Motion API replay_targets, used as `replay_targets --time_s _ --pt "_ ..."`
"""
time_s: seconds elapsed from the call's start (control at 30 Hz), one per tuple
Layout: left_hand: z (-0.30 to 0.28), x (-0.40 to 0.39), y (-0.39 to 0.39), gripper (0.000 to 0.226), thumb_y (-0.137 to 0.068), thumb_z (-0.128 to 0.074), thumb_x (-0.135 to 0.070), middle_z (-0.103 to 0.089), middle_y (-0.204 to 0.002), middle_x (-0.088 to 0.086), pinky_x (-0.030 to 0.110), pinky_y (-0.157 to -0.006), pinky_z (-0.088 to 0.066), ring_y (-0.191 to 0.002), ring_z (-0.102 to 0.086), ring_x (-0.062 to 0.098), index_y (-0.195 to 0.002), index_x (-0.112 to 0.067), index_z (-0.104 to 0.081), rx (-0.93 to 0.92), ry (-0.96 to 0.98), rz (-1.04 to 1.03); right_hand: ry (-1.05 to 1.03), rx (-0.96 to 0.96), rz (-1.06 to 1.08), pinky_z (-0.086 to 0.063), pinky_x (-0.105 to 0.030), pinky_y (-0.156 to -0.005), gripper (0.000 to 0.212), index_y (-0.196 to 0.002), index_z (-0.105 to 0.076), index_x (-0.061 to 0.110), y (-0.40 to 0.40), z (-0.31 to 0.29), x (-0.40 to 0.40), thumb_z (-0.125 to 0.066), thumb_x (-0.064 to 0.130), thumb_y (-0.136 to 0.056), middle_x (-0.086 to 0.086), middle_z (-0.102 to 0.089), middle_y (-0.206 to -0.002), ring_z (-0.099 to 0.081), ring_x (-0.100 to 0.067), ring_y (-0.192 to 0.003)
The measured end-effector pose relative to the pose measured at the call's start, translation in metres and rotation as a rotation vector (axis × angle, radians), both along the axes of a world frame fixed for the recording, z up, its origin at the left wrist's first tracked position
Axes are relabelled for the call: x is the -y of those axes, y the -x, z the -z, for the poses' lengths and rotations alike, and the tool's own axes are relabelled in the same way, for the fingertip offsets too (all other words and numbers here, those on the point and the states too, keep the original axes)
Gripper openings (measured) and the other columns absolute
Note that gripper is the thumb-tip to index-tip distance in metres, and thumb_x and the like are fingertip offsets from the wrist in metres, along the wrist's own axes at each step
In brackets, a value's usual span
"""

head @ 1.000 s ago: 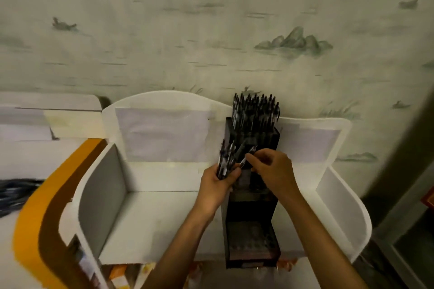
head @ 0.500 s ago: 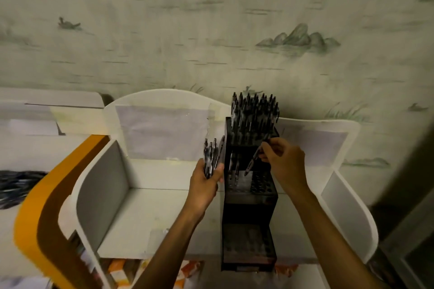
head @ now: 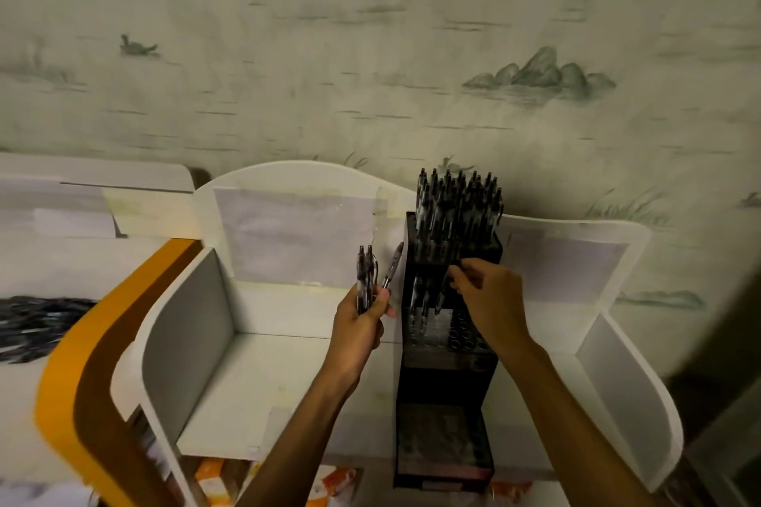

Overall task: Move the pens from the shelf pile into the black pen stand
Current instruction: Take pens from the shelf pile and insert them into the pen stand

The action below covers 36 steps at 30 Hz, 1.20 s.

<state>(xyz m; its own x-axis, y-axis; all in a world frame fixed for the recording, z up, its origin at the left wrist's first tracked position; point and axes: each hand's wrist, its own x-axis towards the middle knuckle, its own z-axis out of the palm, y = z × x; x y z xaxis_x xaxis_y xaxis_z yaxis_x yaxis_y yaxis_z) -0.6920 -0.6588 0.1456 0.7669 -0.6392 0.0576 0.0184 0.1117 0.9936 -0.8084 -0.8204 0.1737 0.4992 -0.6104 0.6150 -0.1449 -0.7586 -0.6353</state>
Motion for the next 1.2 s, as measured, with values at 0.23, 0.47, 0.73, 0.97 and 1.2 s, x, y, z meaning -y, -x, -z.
replay_targets --time_s 0.23,0.47,0.73,0.97,1.2 --pt "0.0 0.001 0.0 0.021 -0.102 -0.053 -0.029 -0.061 -0.061 -0.008 0.02 -0.045 -0.031 -0.046 -0.036 0.006 -0.11 -0.012 -0.062 0.008 -0.001 0.0 0.039 -0.047 0.04 -0.056 -0.022 -0.071 0.013 -0.092 -0.075 0.009 -0.003 0.011 0.0 -0.067 0.02 -0.091 -0.003 -0.072 -0.077 -0.067 -0.012 -0.069" --pt "0.001 0.006 0.005 0.02 -0.101 -0.055 -0.03 -0.064 -0.071 -0.003 0.02 -0.045 -0.034 -0.047 -0.038 0.007 -0.112 -0.014 -0.062 0.015 0.006 0.003 0.056 -0.088 0.052 -0.055 -0.021 -0.072 0.017 -0.093 -0.076 0.009 -0.007 0.012 -0.002 -0.066 0.022 -0.092 -0.003 -0.072 -0.077 -0.068 -0.013 -0.068" --pt "0.002 0.002 0.003 0.023 -0.101 -0.055 -0.031 -0.061 -0.065 -0.005 0.02 -0.046 -0.035 -0.048 -0.039 0.007 -0.108 -0.011 -0.064 0.027 -0.01 0.02 -0.026 -0.215 0.055 -0.044 -0.008 -0.067 0.017 -0.088 -0.075 0.01 -0.005 0.032 -0.005 -0.065 0.023 -0.093 -0.004 -0.071 -0.077 -0.061 -0.007 -0.064" --pt "0.002 -0.001 0.003 0.025 -0.101 -0.057 -0.025 -0.059 -0.063 -0.004 0.02 -0.044 -0.032 -0.047 -0.039 0.01 -0.104 -0.002 -0.066 -0.013 0.021 0.054 -0.096 -0.21 0.056 -0.06 -0.036 -0.07 0.019 -0.081 -0.075 0.01 0.0 0.029 -0.004 -0.069 0.026 -0.089 -0.001 -0.07 -0.067 -0.065 -0.01 -0.055" --pt "0.0 0.001 0.004 0.027 -0.095 -0.064 -0.031 -0.068 -0.071 -0.002 0.02 -0.045 -0.035 -0.047 -0.042 0.012 -0.099 -0.005 -0.068 -0.013 -0.025 0.058 0.046 -0.015 -0.024 -0.058 -0.022 -0.067 0.005 -0.09 -0.073 0.014 0.003 0.006 -0.013 -0.074 0.016 -0.085 0.004 -0.071 -0.078 -0.066 -0.005 -0.065"
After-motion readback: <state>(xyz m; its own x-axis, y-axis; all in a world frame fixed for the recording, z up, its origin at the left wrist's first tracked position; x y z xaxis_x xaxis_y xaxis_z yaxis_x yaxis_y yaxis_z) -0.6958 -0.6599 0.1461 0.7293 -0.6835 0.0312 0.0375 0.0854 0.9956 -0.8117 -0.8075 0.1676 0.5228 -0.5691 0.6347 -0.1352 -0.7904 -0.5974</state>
